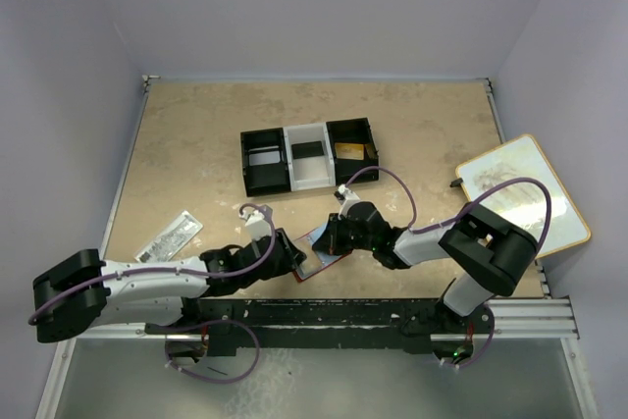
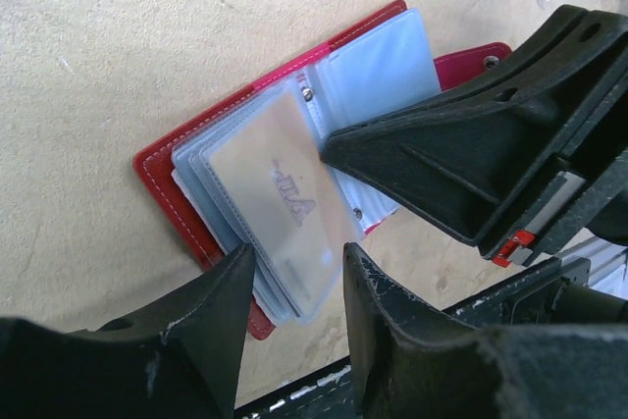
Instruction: Take the credit cards out of the card holder
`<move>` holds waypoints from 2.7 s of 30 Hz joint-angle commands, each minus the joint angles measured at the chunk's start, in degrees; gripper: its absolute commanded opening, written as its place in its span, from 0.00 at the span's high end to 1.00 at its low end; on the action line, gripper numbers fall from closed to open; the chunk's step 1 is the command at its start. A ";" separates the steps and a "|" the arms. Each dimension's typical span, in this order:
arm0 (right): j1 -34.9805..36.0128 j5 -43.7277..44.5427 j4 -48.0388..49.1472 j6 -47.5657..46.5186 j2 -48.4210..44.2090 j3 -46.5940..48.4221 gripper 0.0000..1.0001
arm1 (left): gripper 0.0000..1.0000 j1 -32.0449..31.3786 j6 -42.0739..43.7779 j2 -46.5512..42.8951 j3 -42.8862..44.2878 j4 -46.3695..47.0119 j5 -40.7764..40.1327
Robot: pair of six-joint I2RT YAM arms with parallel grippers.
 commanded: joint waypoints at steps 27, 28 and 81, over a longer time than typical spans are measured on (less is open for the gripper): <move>0.28 1.20 -8.05 -1.46 3.22 -0.50 0.98 | 0.61 -5.43 -6.89 1.03 4.56 -4.54 -10.18; 0.32 1.21 -8.02 -1.51 3.22 -0.57 0.98 | 0.61 -5.43 -6.96 1.04 4.61 -5.16 -10.12; 0.32 2.28 -10.79 -2.53 4.44 1.10 0.98 | 0.61 -6.14 -7.82 3.15 1.63 0.47 -10.31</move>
